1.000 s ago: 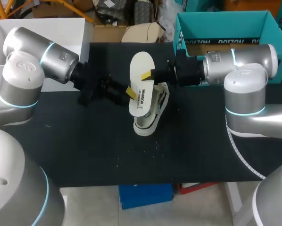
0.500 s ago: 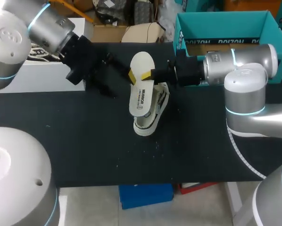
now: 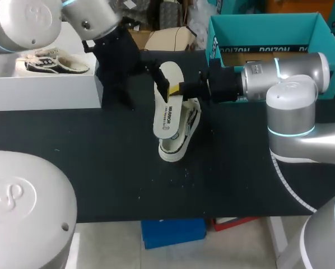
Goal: Take the shoe out of the shoebox, open the shoe tongue, remove and reinsert the insole, then place the shoe into the shoebox
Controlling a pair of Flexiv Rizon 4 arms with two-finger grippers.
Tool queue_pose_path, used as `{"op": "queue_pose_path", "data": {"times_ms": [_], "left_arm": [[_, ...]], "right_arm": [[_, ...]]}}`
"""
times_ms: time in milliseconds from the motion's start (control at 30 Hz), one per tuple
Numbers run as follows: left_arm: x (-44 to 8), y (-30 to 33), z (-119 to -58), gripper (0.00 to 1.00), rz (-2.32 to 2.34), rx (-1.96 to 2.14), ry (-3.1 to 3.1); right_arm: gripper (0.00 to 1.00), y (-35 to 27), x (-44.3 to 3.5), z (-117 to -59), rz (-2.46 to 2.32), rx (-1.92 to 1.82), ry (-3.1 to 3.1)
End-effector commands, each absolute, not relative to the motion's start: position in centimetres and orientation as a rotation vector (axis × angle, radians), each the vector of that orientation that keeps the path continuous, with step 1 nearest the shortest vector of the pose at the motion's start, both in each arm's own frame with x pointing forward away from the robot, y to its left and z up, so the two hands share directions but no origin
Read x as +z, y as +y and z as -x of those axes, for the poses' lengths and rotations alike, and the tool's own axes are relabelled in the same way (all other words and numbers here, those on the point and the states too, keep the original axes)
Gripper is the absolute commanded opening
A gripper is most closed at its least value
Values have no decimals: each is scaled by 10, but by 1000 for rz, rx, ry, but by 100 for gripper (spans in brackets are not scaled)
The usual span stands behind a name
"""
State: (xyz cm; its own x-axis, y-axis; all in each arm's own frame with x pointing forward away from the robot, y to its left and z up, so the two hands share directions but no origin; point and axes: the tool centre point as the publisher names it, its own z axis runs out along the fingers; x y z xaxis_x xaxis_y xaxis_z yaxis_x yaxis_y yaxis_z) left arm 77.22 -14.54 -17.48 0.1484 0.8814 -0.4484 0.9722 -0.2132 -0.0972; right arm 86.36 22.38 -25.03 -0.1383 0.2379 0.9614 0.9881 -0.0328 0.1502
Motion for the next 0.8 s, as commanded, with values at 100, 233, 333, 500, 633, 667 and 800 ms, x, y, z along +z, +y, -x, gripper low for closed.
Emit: {"op": "queue_pose_path", "data": {"times_ms": [100, 233, 333, 500, 633, 667, 800], "left_arm": [[-186, -164, -783, 100, -2552, 769, 2449], [-190, -165, -784, 100, -2501, 848, 2479], [-188, -166, -784, 100, -2423, 975, 2491], [-185, -165, -784, 100, -2351, 1021, 2426], [-183, -164, -784, 100, -2305, 1015, 2374], [-183, -164, -785, 100, -2294, 1020, 2368], [-181, -164, -788, 100, -2307, 974, 2341]], "right_arm": [[0, 225, -251, -863, 1353, -1235, -1471], [0, 225, -251, -863, 1353, -1235, -1471], [0, 225, -251, -863, 1353, -1235, -1471], [0, 225, -251, -863, 1353, -1235, -1471], [0, 225, -251, -863, 1353, -1235, -1471], [0, 225, -251, -863, 1353, -1235, -1471], [0, 225, -251, -863, 1353, -1235, -1471]]}}
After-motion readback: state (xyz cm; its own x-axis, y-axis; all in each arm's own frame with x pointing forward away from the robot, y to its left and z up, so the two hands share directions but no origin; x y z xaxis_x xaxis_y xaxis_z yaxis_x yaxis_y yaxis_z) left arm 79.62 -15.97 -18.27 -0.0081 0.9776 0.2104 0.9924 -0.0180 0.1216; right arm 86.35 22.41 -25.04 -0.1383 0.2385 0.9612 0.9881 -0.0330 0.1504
